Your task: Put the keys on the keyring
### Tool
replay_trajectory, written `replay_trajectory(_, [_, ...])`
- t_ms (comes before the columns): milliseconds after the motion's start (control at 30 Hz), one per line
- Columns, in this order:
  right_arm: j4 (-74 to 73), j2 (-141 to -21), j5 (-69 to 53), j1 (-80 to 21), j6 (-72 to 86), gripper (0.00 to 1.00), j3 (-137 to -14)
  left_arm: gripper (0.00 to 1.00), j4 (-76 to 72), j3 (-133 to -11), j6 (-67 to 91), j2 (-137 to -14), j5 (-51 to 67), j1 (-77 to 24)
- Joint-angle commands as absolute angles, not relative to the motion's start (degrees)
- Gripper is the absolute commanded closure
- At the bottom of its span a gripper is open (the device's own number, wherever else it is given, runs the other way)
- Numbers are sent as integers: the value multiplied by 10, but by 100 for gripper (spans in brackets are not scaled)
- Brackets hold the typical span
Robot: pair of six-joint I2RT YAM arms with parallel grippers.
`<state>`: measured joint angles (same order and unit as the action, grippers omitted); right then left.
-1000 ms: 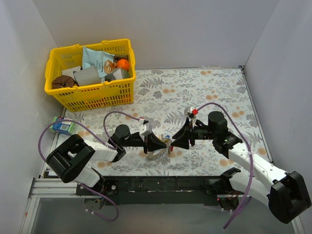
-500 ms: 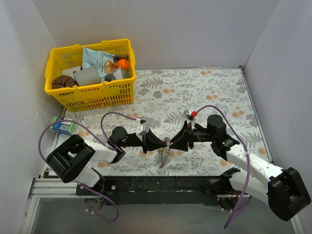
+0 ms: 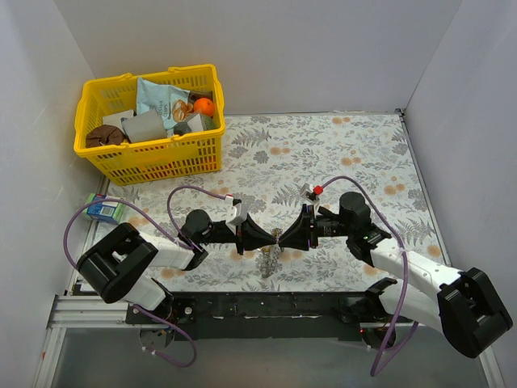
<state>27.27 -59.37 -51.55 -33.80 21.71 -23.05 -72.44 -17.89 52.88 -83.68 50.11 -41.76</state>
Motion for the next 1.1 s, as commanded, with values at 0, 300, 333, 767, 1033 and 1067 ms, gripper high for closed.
replay_trajectory(0, [320, -605, -527, -344, 230, 67, -222, 100, -742, -187, 530, -829, 505, -420])
replay_trajectory(300, [339, -618, -523, -345, 245, 80, -226, 100, -729, -193, 529, -829, 518, -420])
replay_trajectory(333, [341, -620, -523, -345, 248, 83, -226, 100, -726, -192, 526, -828, 518, -420])
replay_trajectory(767, [275, -636, -537, -348, 213, 99, -253, 92, -633, -213, 482, -796, 520, -420])
replay_trajectory(1033, [128, -646, -534, -349, 107, 99, -300, 61, -364, -277, 333, -751, 514, -420])
replay_trajectory(1067, [96, -647, -533, -349, 97, 99, -307, 60, -310, -286, 315, -748, 516, -420])
